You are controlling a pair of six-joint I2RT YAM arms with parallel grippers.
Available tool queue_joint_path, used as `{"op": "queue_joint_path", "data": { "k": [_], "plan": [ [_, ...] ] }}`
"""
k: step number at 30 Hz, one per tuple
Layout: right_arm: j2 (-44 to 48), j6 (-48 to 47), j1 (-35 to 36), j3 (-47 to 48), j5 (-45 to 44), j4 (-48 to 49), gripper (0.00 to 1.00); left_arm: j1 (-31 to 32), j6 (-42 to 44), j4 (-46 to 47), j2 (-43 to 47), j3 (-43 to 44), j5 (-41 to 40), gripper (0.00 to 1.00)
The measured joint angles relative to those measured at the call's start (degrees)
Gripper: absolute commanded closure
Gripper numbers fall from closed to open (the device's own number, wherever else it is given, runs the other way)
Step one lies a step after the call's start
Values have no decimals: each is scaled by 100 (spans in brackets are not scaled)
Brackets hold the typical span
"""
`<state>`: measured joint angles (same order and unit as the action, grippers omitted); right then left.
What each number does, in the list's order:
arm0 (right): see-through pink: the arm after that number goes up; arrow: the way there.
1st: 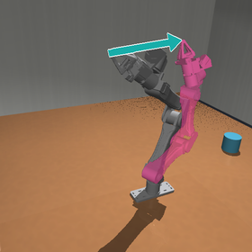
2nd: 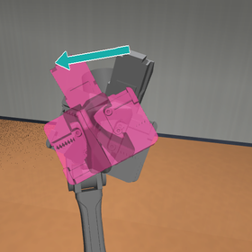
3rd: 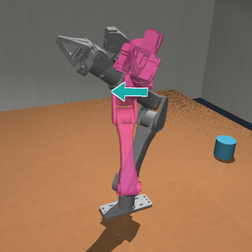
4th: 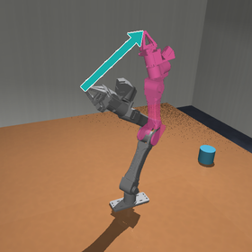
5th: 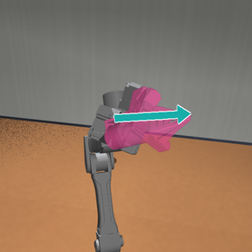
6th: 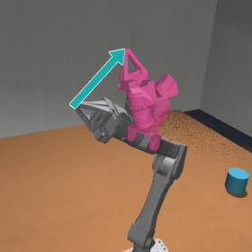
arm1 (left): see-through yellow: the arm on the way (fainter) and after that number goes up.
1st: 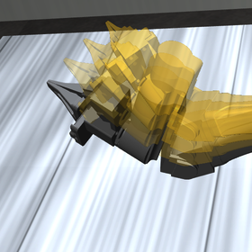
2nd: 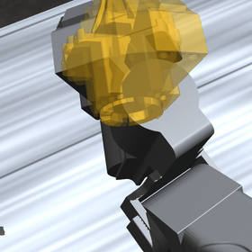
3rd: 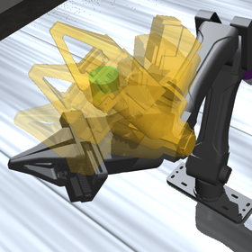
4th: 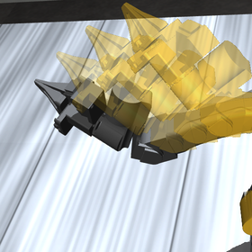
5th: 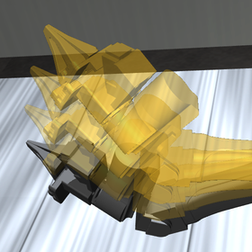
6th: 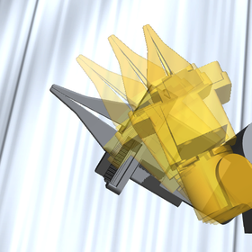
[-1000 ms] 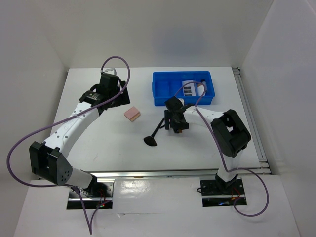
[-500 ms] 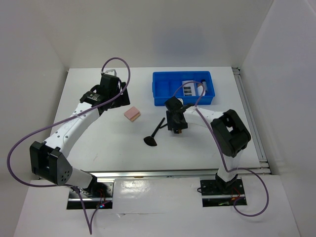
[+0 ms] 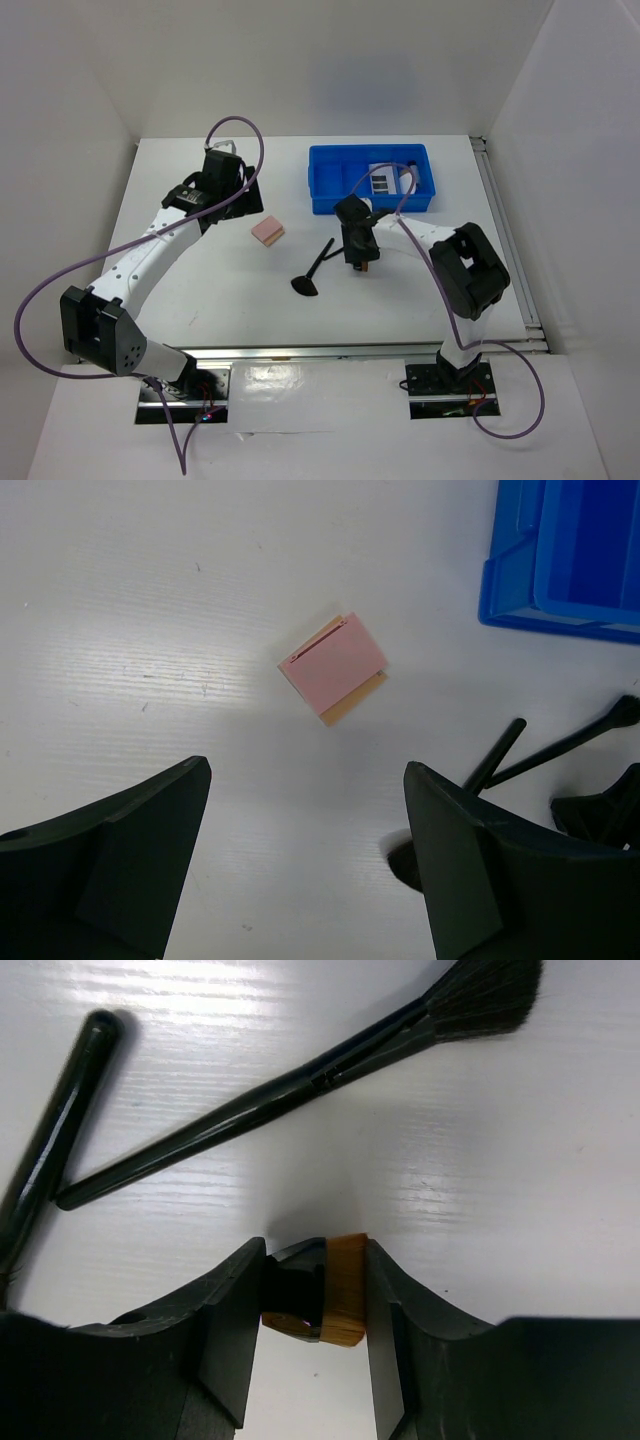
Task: Organize the makeup
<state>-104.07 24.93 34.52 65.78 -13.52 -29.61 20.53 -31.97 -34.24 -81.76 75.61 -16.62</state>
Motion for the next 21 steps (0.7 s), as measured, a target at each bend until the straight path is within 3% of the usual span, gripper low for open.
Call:
{"op": "queue_joint_path", "data": {
  "k": [6, 13, 21],
  "plan": [
    [26, -120, 0, 638, -133, -302, 64, 0, 0, -2, 0, 0, 0, 8],
    [-103, -389, -44, 2109, -262, -267, 64, 0, 2, 0, 0, 0, -7, 8],
    [-1475, -671, -396, 4212, -282, -66, 64, 2, 2, -7, 0, 0, -39, 8]
  ]
}}
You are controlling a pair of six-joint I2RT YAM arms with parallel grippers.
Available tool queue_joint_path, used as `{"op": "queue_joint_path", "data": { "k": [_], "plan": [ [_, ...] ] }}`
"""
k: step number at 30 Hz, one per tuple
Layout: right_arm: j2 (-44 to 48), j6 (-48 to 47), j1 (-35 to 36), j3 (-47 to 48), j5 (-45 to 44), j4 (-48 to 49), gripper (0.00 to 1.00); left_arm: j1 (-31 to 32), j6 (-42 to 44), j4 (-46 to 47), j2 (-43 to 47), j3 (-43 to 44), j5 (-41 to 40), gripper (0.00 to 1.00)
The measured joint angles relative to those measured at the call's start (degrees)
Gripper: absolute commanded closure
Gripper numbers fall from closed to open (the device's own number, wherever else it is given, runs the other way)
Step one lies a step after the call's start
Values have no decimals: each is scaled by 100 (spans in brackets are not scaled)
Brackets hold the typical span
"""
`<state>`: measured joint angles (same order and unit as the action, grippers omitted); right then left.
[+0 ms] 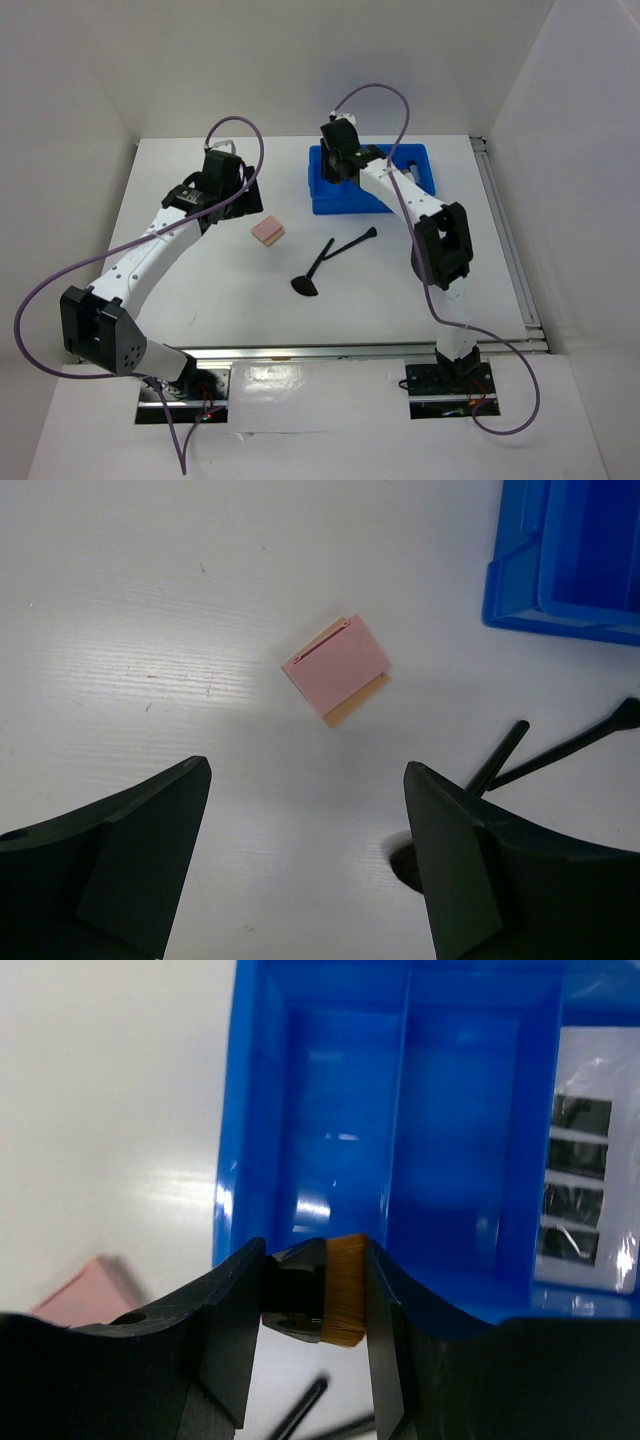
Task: Organize the makeup
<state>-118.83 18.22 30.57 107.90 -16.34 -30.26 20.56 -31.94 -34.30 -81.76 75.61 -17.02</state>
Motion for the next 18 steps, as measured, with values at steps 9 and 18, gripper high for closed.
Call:
{"op": "queue_joint_path", "data": {
  "k": [9, 18],
  "plan": [
    [-1615, -125, -389, 1493, 103, 11, 49, 0, 4, -4, 0, 2, -28, 8],
    [-1641, -225, -485, 1545, 396, 240, 23, -2, 7, -20, 0, 15, -28, 8]
  ]
}}
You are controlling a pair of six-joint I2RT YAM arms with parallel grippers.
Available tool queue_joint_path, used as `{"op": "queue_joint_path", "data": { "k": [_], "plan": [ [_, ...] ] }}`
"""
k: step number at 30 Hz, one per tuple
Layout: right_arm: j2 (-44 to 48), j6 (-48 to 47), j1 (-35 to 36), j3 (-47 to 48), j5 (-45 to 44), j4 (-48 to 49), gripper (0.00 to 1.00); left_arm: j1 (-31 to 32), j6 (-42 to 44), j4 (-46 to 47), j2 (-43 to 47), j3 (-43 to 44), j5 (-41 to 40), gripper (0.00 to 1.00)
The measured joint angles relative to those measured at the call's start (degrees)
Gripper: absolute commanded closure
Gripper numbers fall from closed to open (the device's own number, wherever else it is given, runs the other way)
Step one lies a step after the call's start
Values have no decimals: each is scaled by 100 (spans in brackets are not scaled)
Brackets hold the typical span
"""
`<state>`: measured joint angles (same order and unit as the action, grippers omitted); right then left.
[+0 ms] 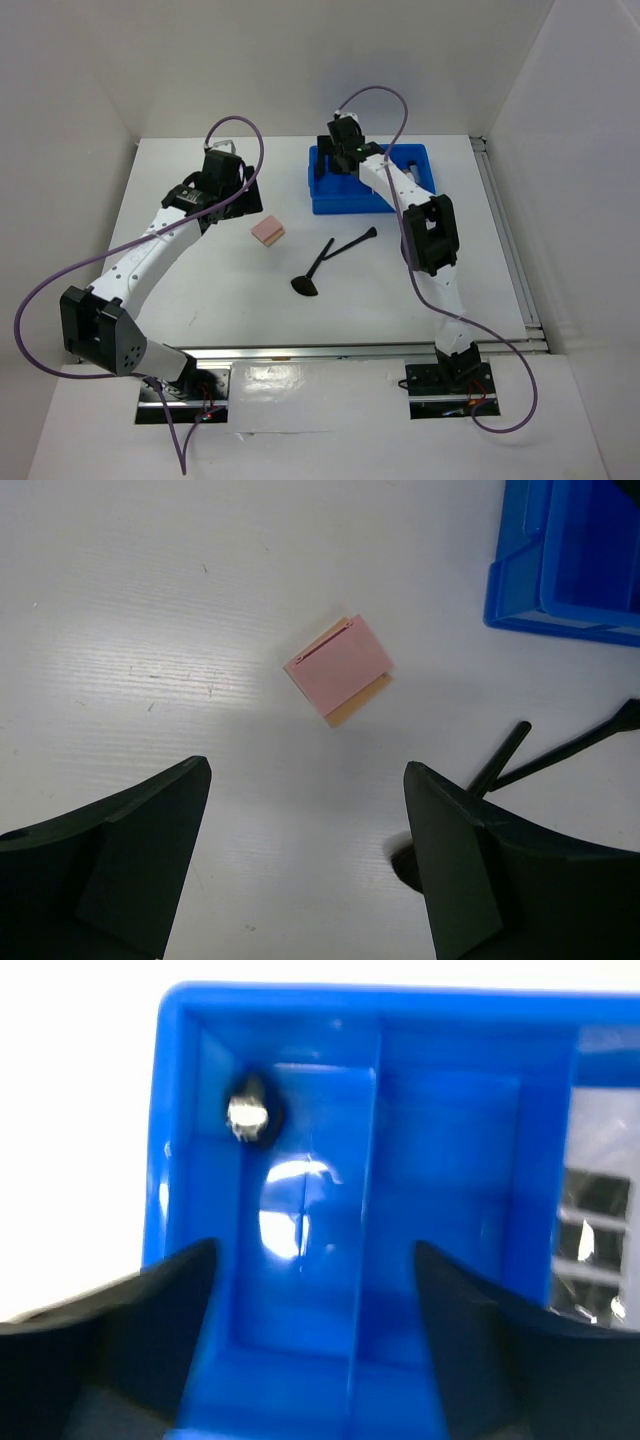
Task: Organize the makeup
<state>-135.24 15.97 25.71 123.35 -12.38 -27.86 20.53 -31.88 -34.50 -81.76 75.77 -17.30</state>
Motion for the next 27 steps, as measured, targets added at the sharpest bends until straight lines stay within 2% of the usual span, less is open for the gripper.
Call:
{"op": "queue_joint_path", "data": {
  "k": [3, 4, 5, 7, 11, 12, 15, 20, 27],
  "plan": [
    [566, -42, 4, -719, 24, 87, 51, 2, -2, 0, 0, 0, 2, 8],
    [802, -46, 15, -1012, 28, 146, 63, 0, -4, -2, 0, 0, 4, 8],
    [1080, -22, 28, -1335, 15, 190, 66, 2, -4, -13, 0, 0, 4, 8],
    [1759, 48, 83, -2114, -17, 306, 66, 2, -4, -15, 0, -2, 0, 8],
    [2896, 339, 328, -3348, 63, 424, 51, 0, -4, -17, 28, -2, -2, 8],
    [3082, 444, 417, -3565, 98, 424, 40, 2, -4, -20, 39, -4, -4, 8],
    [3399, 815, 758, -4166, 258, 476, 19, 2, -4, -20, 59, -4, 0, 8],
    [3320, 1316, 1296, -4782, 476, 319, 18, 2, -4, -20, 98, -4, 2, 8],
    [2889, 1768, 1860, -4793, 595, 245, 29, 0, -4, -20, 295, -26, -2, 8]
  ]
}}
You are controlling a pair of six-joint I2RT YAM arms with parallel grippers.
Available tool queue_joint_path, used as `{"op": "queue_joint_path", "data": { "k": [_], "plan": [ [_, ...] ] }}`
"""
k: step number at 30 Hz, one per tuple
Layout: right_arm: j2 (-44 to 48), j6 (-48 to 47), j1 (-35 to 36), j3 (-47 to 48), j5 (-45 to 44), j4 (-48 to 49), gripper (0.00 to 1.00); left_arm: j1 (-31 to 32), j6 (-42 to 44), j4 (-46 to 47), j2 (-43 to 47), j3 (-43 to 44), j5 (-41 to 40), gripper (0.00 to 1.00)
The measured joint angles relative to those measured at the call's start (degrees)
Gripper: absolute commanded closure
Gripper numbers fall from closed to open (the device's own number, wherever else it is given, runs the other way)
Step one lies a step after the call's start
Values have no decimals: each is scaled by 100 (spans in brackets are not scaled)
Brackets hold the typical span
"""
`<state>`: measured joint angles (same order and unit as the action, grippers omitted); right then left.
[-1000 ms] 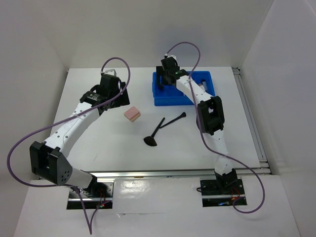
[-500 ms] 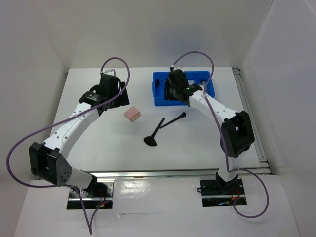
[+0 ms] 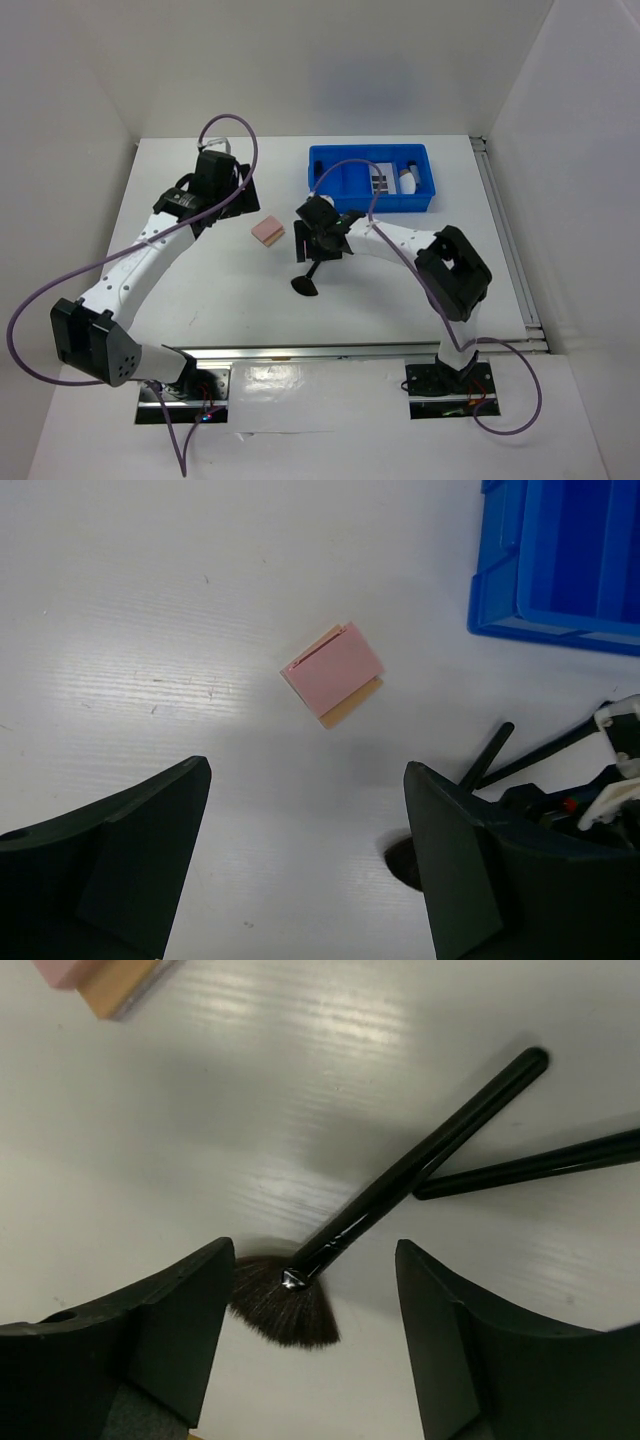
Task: Organize the makeup
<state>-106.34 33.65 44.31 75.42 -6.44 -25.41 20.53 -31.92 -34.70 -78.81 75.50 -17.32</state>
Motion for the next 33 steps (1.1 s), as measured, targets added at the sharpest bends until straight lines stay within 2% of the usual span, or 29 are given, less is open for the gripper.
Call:
{"op": "queue_joint_path", "data": {
  "k": [11, 15, 16, 21, 23, 27, 33],
  "plan": [
    [-831, 304, 136, 380, -107, -142, 46, 2, 4, -9, 37, -63, -2, 8],
    [-1019, 339, 192, 603, -275, -201, 66, 2, 4, -9, 37, -63, -20, 8],
    [-1047, 354, 227, 645, -319, -221, 77, 2, 2, -11, 37, -63, -31, 8],
    [-1119, 367, 437, 778, -520, -345, 97, 2, 4, -11, 37, -63, -44, 8],
    [-1123, 350, 496, 791, -564, -409, 100, 0, 4, -9, 37, -63, -44, 8],
    [-1067, 245, 612, 796, -638, -560, 100, 2, 4, -9, 37, -63, -44, 8],
    [-507, -85, 669, 837, -872, -748, 100, 2, 4, -9, 72, -63, -50, 8]
  ]
}}
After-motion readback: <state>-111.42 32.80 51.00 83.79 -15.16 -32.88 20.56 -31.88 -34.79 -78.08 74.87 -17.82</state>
